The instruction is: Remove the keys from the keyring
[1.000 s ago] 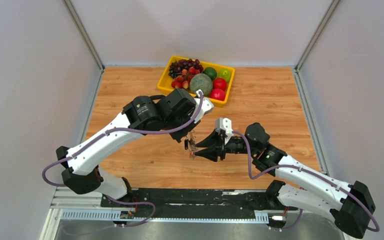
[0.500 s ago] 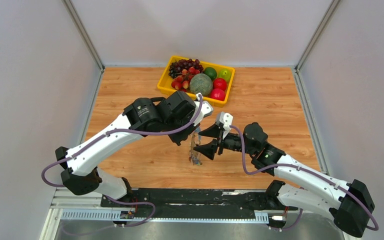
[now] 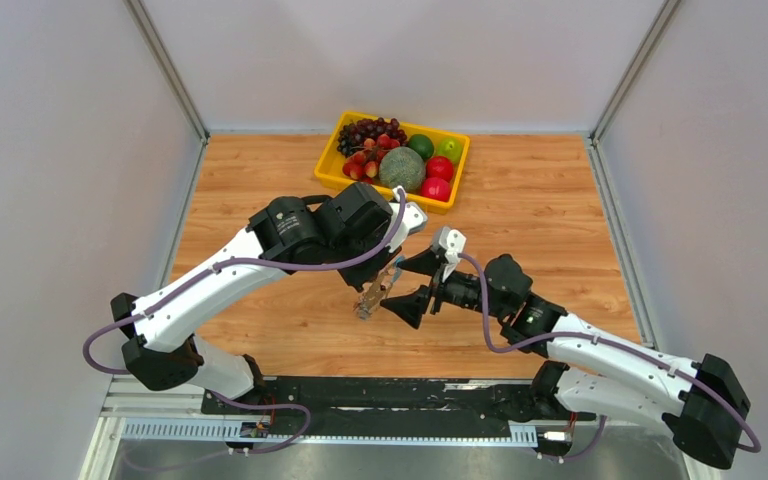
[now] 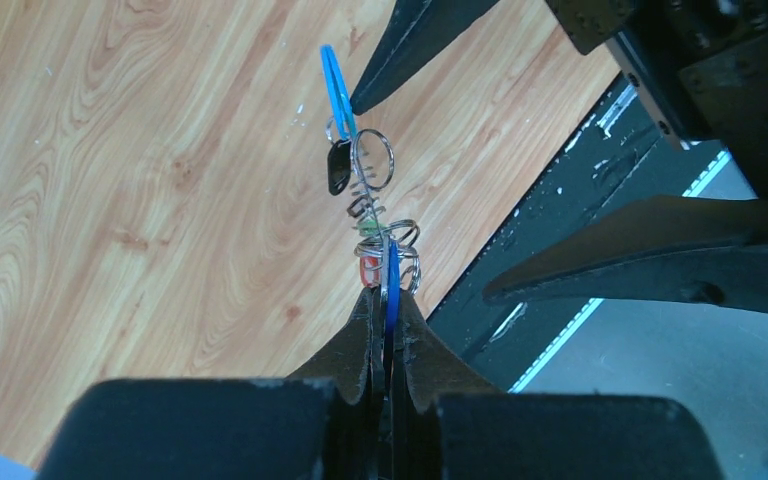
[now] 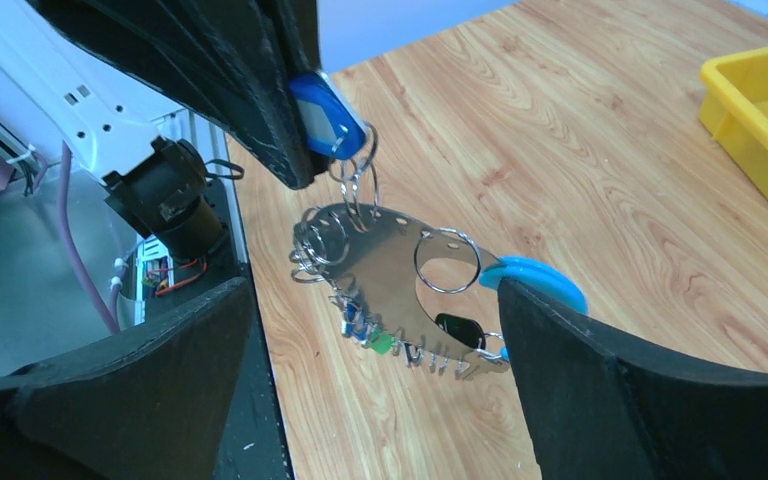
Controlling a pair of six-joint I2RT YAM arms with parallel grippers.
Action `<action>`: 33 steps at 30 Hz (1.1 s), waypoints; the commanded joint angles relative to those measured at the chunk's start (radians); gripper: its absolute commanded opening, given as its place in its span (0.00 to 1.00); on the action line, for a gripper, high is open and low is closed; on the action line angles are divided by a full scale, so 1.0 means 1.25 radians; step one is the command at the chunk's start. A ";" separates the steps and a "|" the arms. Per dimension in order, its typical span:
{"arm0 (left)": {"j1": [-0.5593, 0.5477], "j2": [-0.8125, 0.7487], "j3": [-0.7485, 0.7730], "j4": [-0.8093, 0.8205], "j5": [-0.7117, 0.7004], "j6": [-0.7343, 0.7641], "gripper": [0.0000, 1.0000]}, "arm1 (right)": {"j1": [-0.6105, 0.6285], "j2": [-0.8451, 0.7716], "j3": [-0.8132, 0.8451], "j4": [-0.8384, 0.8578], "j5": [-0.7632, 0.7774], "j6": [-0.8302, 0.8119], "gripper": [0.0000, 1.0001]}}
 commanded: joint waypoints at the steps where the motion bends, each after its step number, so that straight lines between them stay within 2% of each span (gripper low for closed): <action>1: 0.000 -0.033 0.020 0.044 0.023 -0.013 0.00 | 0.005 0.035 0.032 0.040 0.007 -0.029 1.00; 10: 0.001 -0.038 0.028 0.040 0.073 -0.004 0.00 | 0.005 0.066 0.039 0.117 -0.049 -0.155 1.00; 21: 0.001 -0.033 0.037 0.051 0.069 -0.014 0.00 | 0.005 -0.011 0.025 0.044 -0.145 -0.166 1.00; 27: 0.001 -0.028 0.058 0.050 0.081 -0.016 0.00 | 0.006 0.024 0.069 0.011 -0.154 -0.172 1.00; 33: 0.001 -0.031 0.064 0.048 0.076 -0.031 0.00 | 0.005 0.025 0.094 -0.036 -0.067 -0.167 1.00</action>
